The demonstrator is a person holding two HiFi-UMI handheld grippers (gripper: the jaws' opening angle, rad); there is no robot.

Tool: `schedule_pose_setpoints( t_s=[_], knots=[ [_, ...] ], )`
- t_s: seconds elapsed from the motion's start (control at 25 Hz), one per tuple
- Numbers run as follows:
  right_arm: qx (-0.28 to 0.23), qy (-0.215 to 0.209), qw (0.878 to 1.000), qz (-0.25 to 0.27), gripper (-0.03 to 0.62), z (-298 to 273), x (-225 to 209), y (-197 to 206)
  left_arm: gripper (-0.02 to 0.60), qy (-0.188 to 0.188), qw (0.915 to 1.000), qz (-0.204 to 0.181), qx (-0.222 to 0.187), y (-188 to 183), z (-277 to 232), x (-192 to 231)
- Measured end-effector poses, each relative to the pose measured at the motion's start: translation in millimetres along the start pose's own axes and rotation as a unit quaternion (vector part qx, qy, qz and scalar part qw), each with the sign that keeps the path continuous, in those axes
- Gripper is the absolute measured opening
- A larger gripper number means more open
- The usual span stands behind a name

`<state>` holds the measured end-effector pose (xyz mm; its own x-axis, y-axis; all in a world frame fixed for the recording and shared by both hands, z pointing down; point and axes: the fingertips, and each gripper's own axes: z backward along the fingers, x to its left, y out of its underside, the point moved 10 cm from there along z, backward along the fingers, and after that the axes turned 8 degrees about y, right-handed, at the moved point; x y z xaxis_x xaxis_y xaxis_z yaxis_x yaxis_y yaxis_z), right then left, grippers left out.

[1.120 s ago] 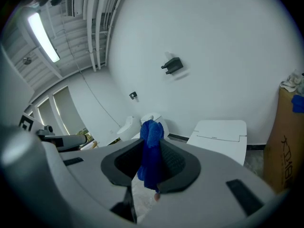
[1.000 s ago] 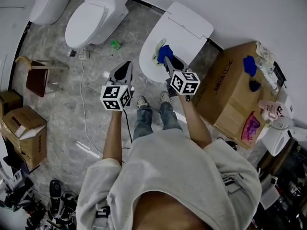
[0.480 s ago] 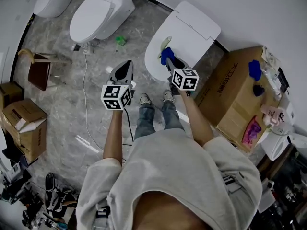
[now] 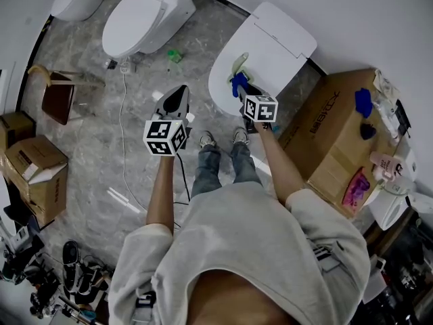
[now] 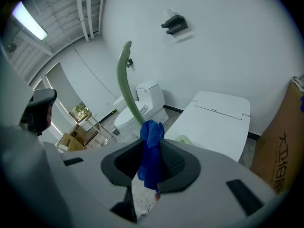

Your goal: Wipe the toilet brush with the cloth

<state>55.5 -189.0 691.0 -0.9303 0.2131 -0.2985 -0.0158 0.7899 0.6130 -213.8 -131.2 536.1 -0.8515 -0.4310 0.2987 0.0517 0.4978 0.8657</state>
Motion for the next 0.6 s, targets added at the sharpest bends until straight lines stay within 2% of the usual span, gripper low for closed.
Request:
schedule_pose_setpoints(
  t_s=[0.4,0.6],
  knots=[
    [0.072,0.031,0.997,0.023,0.101,-6.4,-21.6,28.6,0.018,0.008,1.0,-0.005,-0.002,-4.8,-5.7,-6.5],
    [0.078,0.042,0.996,0.029,0.102,2.9,-27.9,37.7,0.018,0.014,0.9999,-0.006,-0.005,-6.0,-8.5,-11.0]
  ],
)
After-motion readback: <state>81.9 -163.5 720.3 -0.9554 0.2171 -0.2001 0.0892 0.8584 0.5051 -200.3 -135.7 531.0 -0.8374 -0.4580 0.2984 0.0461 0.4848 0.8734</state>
